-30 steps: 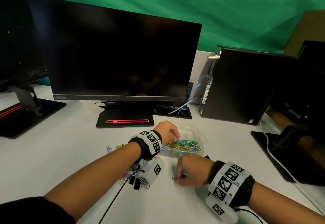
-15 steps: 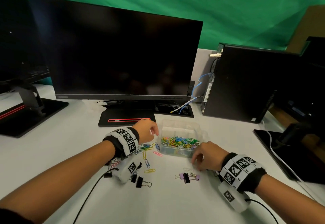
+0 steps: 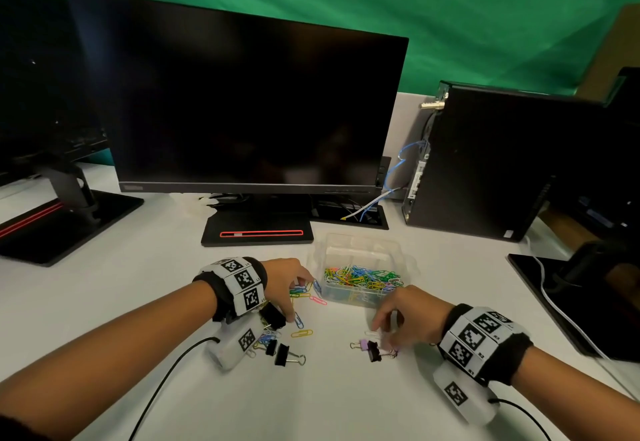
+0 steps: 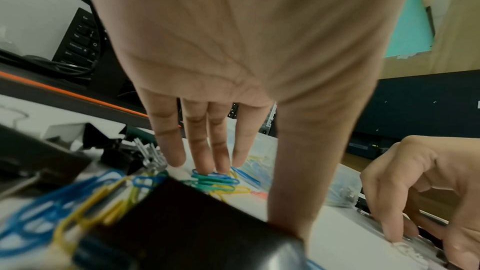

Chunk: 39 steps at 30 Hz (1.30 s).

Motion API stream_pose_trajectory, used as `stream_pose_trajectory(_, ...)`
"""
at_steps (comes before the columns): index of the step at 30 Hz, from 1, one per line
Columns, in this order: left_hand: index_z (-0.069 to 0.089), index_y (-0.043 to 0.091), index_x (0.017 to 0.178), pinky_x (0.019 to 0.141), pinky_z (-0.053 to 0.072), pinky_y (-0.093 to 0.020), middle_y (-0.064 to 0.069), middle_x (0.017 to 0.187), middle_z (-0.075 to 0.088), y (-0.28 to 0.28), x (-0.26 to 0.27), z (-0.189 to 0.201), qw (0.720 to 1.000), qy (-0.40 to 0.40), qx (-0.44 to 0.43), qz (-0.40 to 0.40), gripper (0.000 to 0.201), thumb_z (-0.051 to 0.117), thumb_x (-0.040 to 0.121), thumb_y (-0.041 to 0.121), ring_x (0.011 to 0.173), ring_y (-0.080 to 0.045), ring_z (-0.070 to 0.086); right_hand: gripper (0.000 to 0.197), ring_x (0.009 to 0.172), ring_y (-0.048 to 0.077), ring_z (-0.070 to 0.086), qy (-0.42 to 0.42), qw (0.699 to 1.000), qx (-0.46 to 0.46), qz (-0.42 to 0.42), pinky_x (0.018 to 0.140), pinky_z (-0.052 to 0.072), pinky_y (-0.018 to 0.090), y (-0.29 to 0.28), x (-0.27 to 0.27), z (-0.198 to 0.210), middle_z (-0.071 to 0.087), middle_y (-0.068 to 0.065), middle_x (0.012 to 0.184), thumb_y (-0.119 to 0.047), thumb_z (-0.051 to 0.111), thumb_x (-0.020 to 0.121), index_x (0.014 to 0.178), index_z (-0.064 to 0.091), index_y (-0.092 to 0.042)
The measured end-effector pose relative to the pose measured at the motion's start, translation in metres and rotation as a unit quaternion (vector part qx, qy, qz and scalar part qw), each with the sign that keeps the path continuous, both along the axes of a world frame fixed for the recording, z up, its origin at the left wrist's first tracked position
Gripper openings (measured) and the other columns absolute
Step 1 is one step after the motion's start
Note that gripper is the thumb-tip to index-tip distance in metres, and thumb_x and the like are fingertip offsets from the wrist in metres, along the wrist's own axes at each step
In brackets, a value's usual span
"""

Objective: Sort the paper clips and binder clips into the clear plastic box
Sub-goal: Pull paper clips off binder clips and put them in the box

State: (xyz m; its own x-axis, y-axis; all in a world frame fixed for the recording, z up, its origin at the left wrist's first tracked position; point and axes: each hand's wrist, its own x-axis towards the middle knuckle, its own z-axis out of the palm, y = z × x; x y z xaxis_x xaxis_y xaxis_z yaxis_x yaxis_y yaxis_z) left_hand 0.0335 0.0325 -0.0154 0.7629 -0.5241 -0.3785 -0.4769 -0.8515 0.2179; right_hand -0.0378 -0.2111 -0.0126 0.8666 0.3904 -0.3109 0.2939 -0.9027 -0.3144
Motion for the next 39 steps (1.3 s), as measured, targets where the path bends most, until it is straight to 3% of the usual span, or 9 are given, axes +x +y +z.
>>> stream_pose_trajectory(3, 0.043, 0.020, 0.137, 0.098, 0.044, -0.030, -0.005, 0.129, 0.044, 0.002, -0.001, -0.003, 1.000, -0.007, -0.009, 0.009, 0.083, 0.082, 0.066, 0.036, 0.117, -0.023, 0.049, 0.022, 0.060, -0.003, 0.056, 0.006, 1.000, 0.028, -0.010, 0.068, 0.047, 0.012, 0.000, -0.003, -0.002, 0.059, -0.019, 0.061, -0.019, 0.076, 0.072, 0.094, 0.073, -0.018)
stream_pose_trajectory(9, 0.047, 0.016, 0.130, 0.099, 0.045, -0.032, -0.005, 0.126, 0.046, 0.001, -0.007, -0.003, 1.000, -0.012, 0.017, 0.016, 0.077, 0.082, 0.065, 0.039, 0.114, -0.023, 0.049, 0.012, 0.054, -0.014, 0.054, 0.000, 0.999, 0.037, -0.001, 0.057, 0.041, 0.001, 0.003, -0.006, -0.009, 0.058, -0.019, 0.063, -0.017, 0.072, 0.076, 0.088, 0.073, -0.014)
stream_pose_trajectory(14, 0.060, 0.014, 0.113, 0.064, 0.041, -0.013, 0.002, 0.101, 0.056, -0.004, -0.009, -0.008, 0.998, 0.016, -0.049, 0.032, 0.047, 0.079, 0.072, 0.025, 0.083, -0.011, 0.051, 0.013, 0.053, -0.009, 0.054, 0.017, 0.999, 0.028, -0.001, 0.060, 0.044, 0.005, 0.003, 0.000, -0.006, 0.063, -0.011, 0.067, -0.019, 0.072, 0.076, 0.088, 0.072, -0.015)
stream_pose_trajectory(18, 0.066, 0.009, 0.105, 0.056, 0.037, -0.007, -0.008, 0.106, 0.068, -0.007, -0.011, -0.010, 0.997, 0.030, -0.063, 0.022, 0.031, 0.074, 0.077, 0.017, 0.062, 0.000, 0.048, 0.012, 0.066, -0.001, 0.057, 0.006, 0.999, 0.036, 0.006, 0.070, 0.048, 0.011, 0.001, 0.007, -0.002, 0.067, -0.009, 0.079, -0.017, 0.072, 0.077, 0.089, 0.074, -0.015)
stream_pose_trajectory(21, 0.066, 0.006, 0.105, 0.053, 0.038, -0.003, -0.011, 0.108, 0.069, -0.010, -0.012, -0.010, 0.998, 0.028, -0.062, 0.011, 0.027, 0.071, 0.080, 0.015, 0.059, 0.003, 0.047, 0.016, 0.070, 0.009, 0.063, 0.017, 0.999, 0.040, -0.002, 0.070, 0.052, 0.020, 0.002, 0.007, -0.004, 0.067, -0.006, 0.076, -0.018, 0.077, 0.072, 0.088, 0.074, -0.016)
stream_pose_trajectory(26, 0.065, 0.006, 0.108, 0.073, 0.043, -0.020, -0.011, 0.112, 0.067, -0.014, -0.017, -0.009, 1.000, 0.005, -0.024, -0.003, 0.026, 0.067, 0.084, 0.016, 0.078, -0.010, 0.053, 0.019, 0.068, 0.023, 0.067, 0.041, 0.998, 0.045, -0.005, 0.071, 0.055, 0.029, 0.004, 0.005, -0.007, 0.065, -0.013, 0.064, -0.024, 0.079, 0.070, 0.087, 0.073, -0.017)
stream_pose_trajectory(29, 0.063, 0.006, 0.112, 0.079, 0.041, -0.023, -0.010, 0.115, 0.066, -0.016, -0.020, -0.007, 1.000, -0.008, -0.003, -0.014, 0.027, 0.063, 0.087, 0.017, 0.097, -0.021, 0.059, 0.024, 0.066, 0.019, 0.067, 0.060, 0.997, 0.049, -0.011, 0.070, 0.055, 0.028, 0.003, 0.003, -0.007, 0.070, -0.006, 0.072, -0.028, 0.081, 0.067, 0.087, 0.072, -0.019)
stream_pose_trajectory(35, 0.058, 0.005, 0.116, 0.092, 0.042, -0.029, -0.011, 0.122, 0.060, -0.019, -0.025, -0.006, 0.998, -0.020, 0.038, -0.034, 0.027, 0.055, 0.092, 0.017, 0.113, -0.025, 0.054, 0.010, 0.056, 0.006, 0.060, 0.039, 0.999, 0.035, 0.006, 0.058, 0.048, 0.010, 0.009, -0.006, -0.011, 0.065, -0.007, 0.066, -0.018, 0.073, 0.074, 0.084, 0.072, -0.015)
stream_pose_trajectory(39, 0.055, 0.004, 0.118, 0.094, 0.040, -0.030, -0.011, 0.126, 0.055, -0.019, -0.028, -0.009, 0.998, -0.024, 0.052, -0.040, 0.027, 0.049, 0.094, 0.017, 0.116, -0.026, 0.051, 0.004, 0.060, 0.004, 0.056, 0.047, 0.998, 0.003, 0.031, 0.058, 0.042, 0.008, 0.014, -0.008, -0.010, 0.062, -0.007, 0.071, -0.019, 0.067, 0.078, 0.082, 0.069, -0.018)
